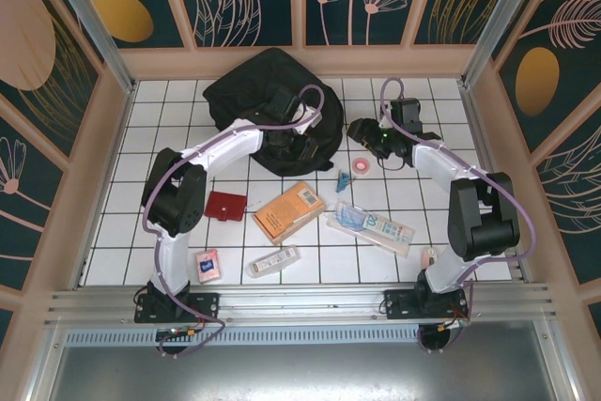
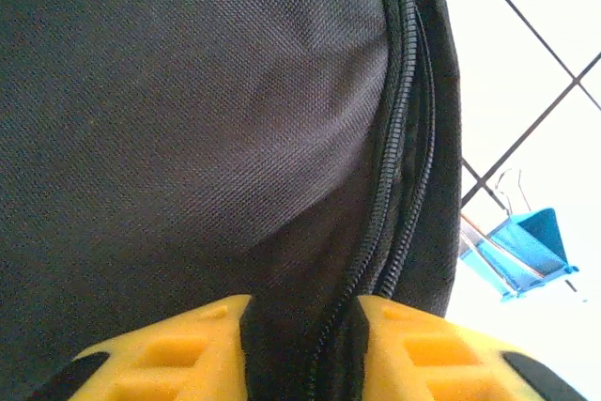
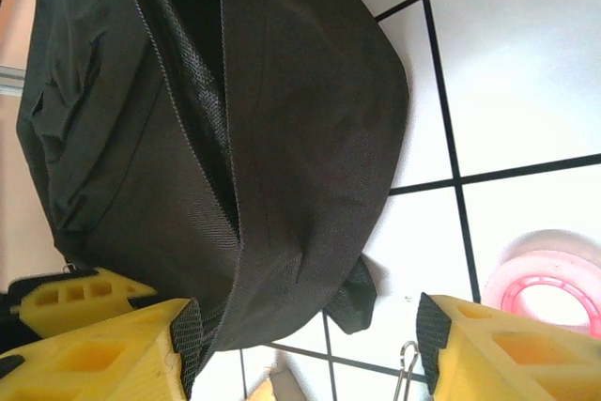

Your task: Pack the student bag

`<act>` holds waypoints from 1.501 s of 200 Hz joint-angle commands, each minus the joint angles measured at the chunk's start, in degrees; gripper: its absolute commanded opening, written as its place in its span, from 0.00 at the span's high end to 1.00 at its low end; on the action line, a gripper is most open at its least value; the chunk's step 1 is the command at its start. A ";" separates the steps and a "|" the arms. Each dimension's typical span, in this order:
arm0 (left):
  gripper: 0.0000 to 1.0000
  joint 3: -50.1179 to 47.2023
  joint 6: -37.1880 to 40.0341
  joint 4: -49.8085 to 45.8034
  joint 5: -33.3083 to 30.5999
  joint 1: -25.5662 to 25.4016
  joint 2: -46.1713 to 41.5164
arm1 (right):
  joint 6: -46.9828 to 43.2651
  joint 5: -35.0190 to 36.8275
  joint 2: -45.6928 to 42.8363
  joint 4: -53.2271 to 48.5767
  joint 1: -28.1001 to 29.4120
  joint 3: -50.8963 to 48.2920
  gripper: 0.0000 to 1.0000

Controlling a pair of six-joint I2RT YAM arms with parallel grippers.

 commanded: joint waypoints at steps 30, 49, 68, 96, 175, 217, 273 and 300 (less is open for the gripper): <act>1.00 -1.53 -0.27 2.40 -4.26 -0.20 -2.53 | 0.55 -0.83 1.83 1.56 0.71 1.96 0.36; 1.00 -3.11 -1.87 5.63 -6.45 -0.17 -5.85 | 0.46 -0.08 2.43 0.79 1.57 3.26 0.37; 1.00 -4.11 -3.55 7.88 -9.29 -0.01 -8.85 | 0.87 0.65 2.80 0.16 2.50 4.53 0.37; 1.00 -7.71 -6.24 11.32 -14.41 0.43 -13.62 | 2.77 4.10 2.98 -3.14 3.65 7.79 0.40; 1.00 -12.78 -8.06 13.86 -14.14 0.89 -20.11 | 17.82 1.24 4.43 -5.53 5.28 17.27 0.36; 1.00 -13.40 -7.73 13.68 -13.84 0.95 -20.44 | 27.78 -3.25 10.55 -8.78 5.51 26.98 0.33; 1.00 -13.66 -7.84 12.86 -13.18 0.91 -20.52 | 32.61 -6.61 17.73 -10.12 7.92 32.05 0.33; 1.00 -13.75 -6.86 12.39 -12.24 0.88 -21.17 | 34.12 -7.11 19.22 -8.35 8.44 32.42 0.48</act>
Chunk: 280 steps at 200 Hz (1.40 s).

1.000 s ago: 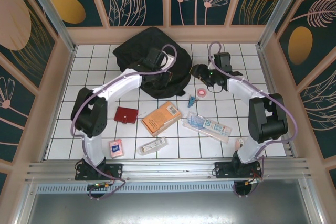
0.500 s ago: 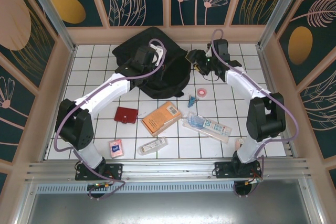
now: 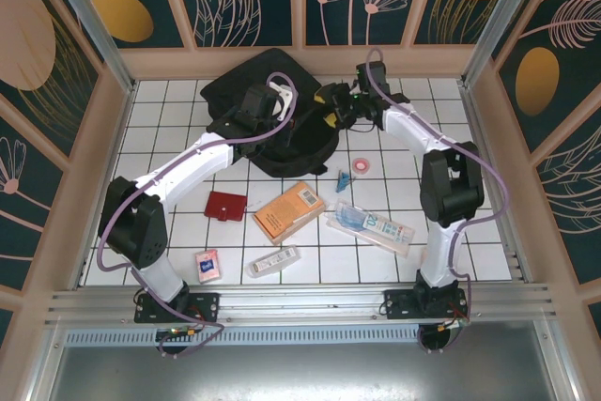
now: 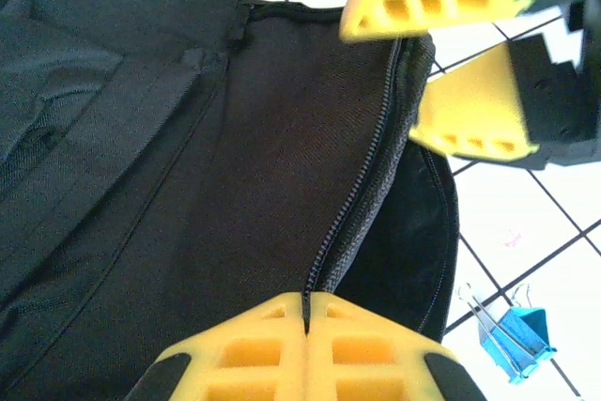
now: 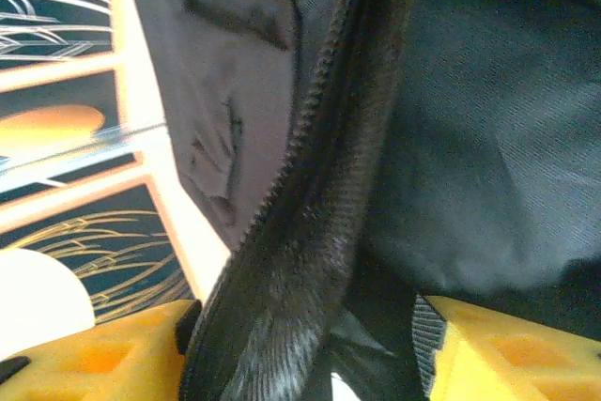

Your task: Pack the student bag

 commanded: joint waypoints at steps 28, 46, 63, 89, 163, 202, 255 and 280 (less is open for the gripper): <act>0.99 0.83 1.26 -2.45 0.04 0.41 -1.91 | 4.50 -1.55 1.11 1.27 1.02 3.03 0.83; 0.65 2.26 1.87 -3.47 0.85 0.38 -1.49 | 5.23 -1.74 1.24 1.45 1.28 3.62 0.92; 0.49 4.83 3.07 -4.34 3.73 0.35 -0.43 | 5.41 -1.85 1.51 1.19 1.64 4.44 0.92; 0.41 12.04 4.40 -7.18 6.50 0.27 4.39 | 5.72 -2.61 2.05 1.41 1.91 5.39 0.89; 0.38 20.54 6.32 -10.55 6.32 0.27 14.81 | 6.70 -5.54 2.63 4.04 2.10 6.36 0.72; 0.39 18.10 6.30 -8.84 6.35 0.30 14.53 | 6.99 -6.24 3.12 4.69 1.89 6.89 0.73; 0.48 17.76 6.35 -8.41 5.38 0.26 15.57 | 7.96 -7.04 3.48 6.11 1.82 7.05 0.76; 0.75 16.20 6.13 -6.92 3.42 0.31 14.30 | 7.96 -6.88 3.20 5.85 1.78 7.05 0.77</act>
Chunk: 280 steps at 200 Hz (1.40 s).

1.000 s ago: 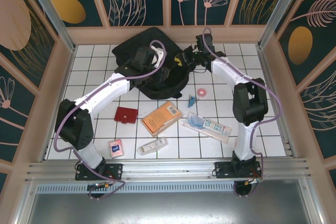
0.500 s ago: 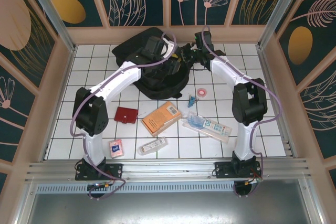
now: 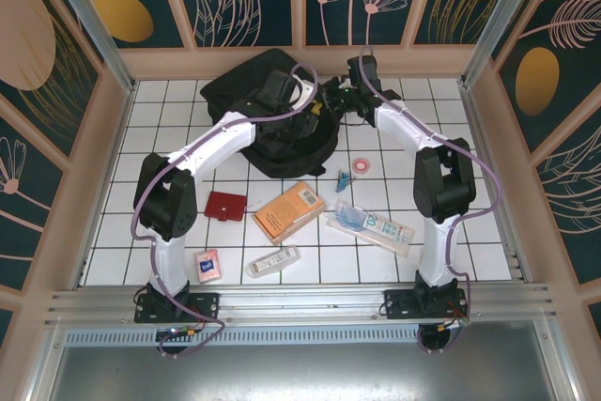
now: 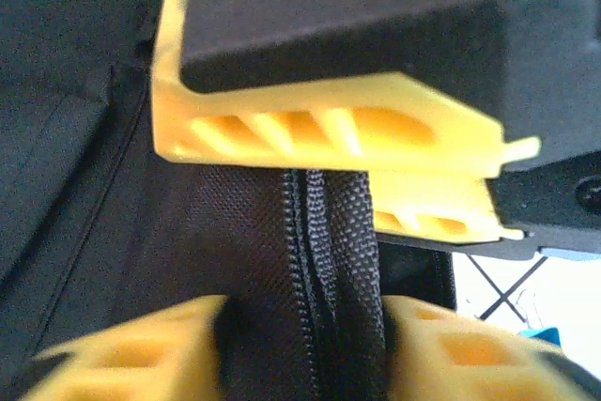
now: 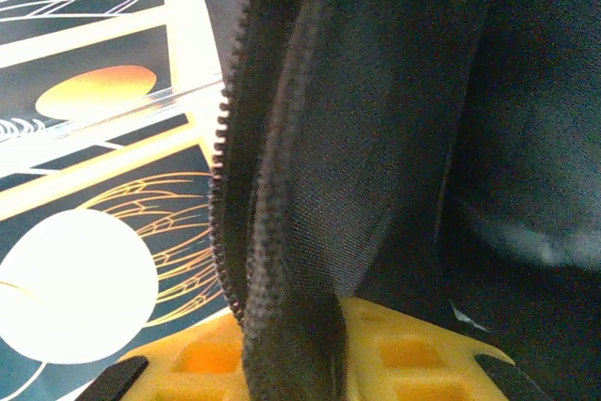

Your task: Pack the student bag

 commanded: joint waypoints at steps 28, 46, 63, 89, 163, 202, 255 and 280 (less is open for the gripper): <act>1.00 -3.89 0.26 3.59 -2.61 0.23 -4.16 | 0.34 -0.30 0.24 0.74 -0.12 2.39 0.76; 1.00 -4.24 0.58 3.77 -3.62 0.18 -5.45 | -0.08 0.40 -0.27 0.81 -0.25 2.00 0.73; 1.00 -4.20 0.76 3.83 -4.95 0.27 -6.45 | -1.33 1.73 -1.37 0.41 -0.41 1.61 0.58; 1.00 -3.08 -1.41 4.03 -4.55 1.64 -7.47 | -5.06 5.04 -4.83 -0.29 -0.86 -0.27 0.42; 1.00 10.76 -4.56 -2.38 -1.65 5.50 -5.15 | -27.27 14.61 -19.32 -7.54 -1.41 -10.35 0.36; 1.00 18.12 -7.54 -6.78 -2.27 5.59 -3.59 | -32.55 26.08 -18.33 -12.73 -0.93 -15.06 0.27; 1.00 12.59 -13.63 -5.49 1.93 5.53 -7.34 | -34.17 19.36 -4.64 -9.65 -1.81 -8.16 0.17; 1.00 5.27 -16.48 -2.67 3.17 5.51 -12.57 | -37.10 16.56 0.81 -11.11 -1.76 -1.99 0.20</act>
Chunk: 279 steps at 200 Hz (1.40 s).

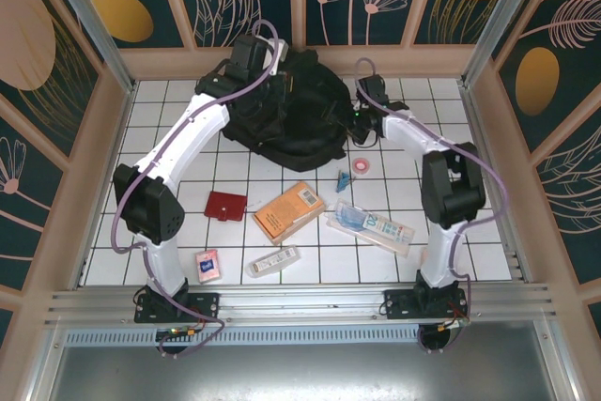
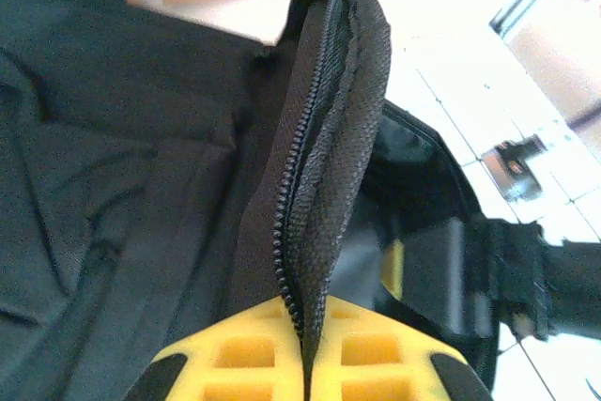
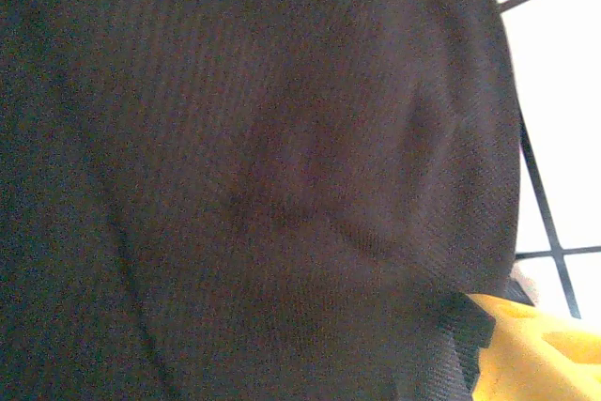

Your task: Pack the student bag

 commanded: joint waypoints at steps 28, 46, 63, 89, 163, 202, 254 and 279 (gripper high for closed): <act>1.00 -9.83 -5.60 5.92 1.87 -0.22 -13.57 | -7.58 -6.49 7.94 -2.64 1.52 14.83 0.22; 1.00 -10.88 -5.69 5.62 0.13 -0.20 -15.72 | -9.21 -8.81 12.14 -5.27 3.15 21.62 0.22; 1.00 -10.45 -4.35 4.18 -3.13 -0.20 -15.84 | -9.61 -7.31 13.86 -7.39 4.46 25.71 0.22; 1.00 -9.77 -2.04 2.66 -9.48 0.78 -14.13 | -10.32 -0.42 9.11 -7.12 5.21 23.44 0.20; 1.00 -8.79 3.69 9.00 -10.25 3.84 -8.56 | -11.35 9.13 -12.75 -9.24 7.93 1.93 0.22; 1.00 -3.23 6.39 9.33 -10.69 3.84 -4.15 | -13.74 4.83 -17.67 -9.47 9.78 -5.95 0.24; 1.00 5.53 6.98 7.96 -7.92 3.84 2.00 | -10.15 -1.19 -6.79 -2.56 15.99 -4.73 0.36; 1.00 11.99 5.40 6.03 -3.97 3.84 4.99 | -7.30 -2.31 -0.13 0.94 18.62 -0.50 0.38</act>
